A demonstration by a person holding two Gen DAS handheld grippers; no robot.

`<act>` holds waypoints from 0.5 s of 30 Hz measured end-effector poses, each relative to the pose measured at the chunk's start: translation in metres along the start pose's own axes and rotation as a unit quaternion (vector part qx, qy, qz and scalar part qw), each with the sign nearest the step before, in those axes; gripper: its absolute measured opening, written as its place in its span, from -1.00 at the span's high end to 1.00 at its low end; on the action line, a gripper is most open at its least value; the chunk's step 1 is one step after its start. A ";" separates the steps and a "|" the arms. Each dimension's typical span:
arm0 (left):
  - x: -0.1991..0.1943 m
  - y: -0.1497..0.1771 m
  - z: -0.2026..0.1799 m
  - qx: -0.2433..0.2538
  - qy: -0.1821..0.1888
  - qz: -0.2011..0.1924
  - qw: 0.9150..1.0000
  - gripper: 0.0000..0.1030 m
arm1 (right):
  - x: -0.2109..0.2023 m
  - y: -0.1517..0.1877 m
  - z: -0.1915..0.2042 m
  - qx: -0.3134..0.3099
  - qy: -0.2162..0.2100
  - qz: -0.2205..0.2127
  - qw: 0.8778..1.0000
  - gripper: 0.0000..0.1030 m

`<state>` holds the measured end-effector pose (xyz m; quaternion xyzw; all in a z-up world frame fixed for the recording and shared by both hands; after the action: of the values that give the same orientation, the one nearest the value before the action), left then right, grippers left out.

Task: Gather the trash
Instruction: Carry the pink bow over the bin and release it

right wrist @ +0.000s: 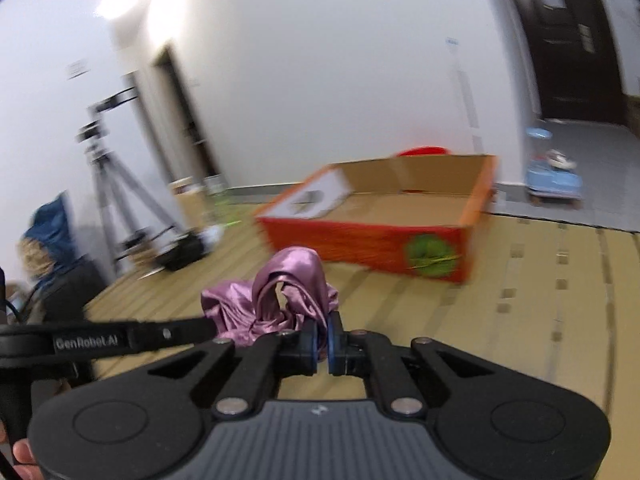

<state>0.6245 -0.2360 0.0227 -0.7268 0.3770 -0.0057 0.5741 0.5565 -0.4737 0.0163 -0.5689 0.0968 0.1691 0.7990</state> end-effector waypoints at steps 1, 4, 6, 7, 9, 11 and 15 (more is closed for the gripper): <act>-0.024 0.003 0.012 -0.004 -0.012 -0.008 1.000 0.81 | -0.002 0.006 0.024 -0.008 -0.018 0.006 1.000 0.92; -0.100 0.014 0.058 -0.020 -0.051 -0.035 0.998 0.81 | -0.001 0.031 0.098 -0.034 -0.078 0.031 0.996 0.92; -0.146 0.031 0.094 -0.035 -0.089 -0.043 0.995 0.81 | 0.006 0.056 0.146 -0.045 -0.116 0.056 0.991 0.92; -0.165 0.041 0.112 -0.046 -0.107 -0.042 0.992 0.81 | 0.008 0.069 0.167 -0.047 -0.131 0.071 0.988 0.91; -0.195 0.063 0.146 -0.072 -0.143 -0.033 0.987 0.81 | 0.013 0.101 0.205 -0.057 -0.152 0.099 0.982 0.91; -0.214 0.086 0.174 -0.095 -0.172 -0.012 0.980 0.81 | 0.014 0.134 0.239 -0.073 -0.168 0.125 0.975 0.91; -0.236 0.125 0.215 -0.120 -0.203 0.014 0.972 0.81 | 0.023 0.185 0.279 -0.084 -0.181 0.175 0.964 0.91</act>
<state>0.4829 0.0667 -0.0553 -0.7708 0.2605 0.1957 0.5474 0.4970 -0.1522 -0.0612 -0.5683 0.0337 0.4138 0.7104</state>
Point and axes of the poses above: each gripper's, at about its wrist camera, not at the fingertips, and x roughly the way its jaws point, z to its left, y to its underside, the point moved 3 cm from there along x, roughly the way its jaws point, and after that the axes turned 9 degrees about -z, right-handed, at the moved point
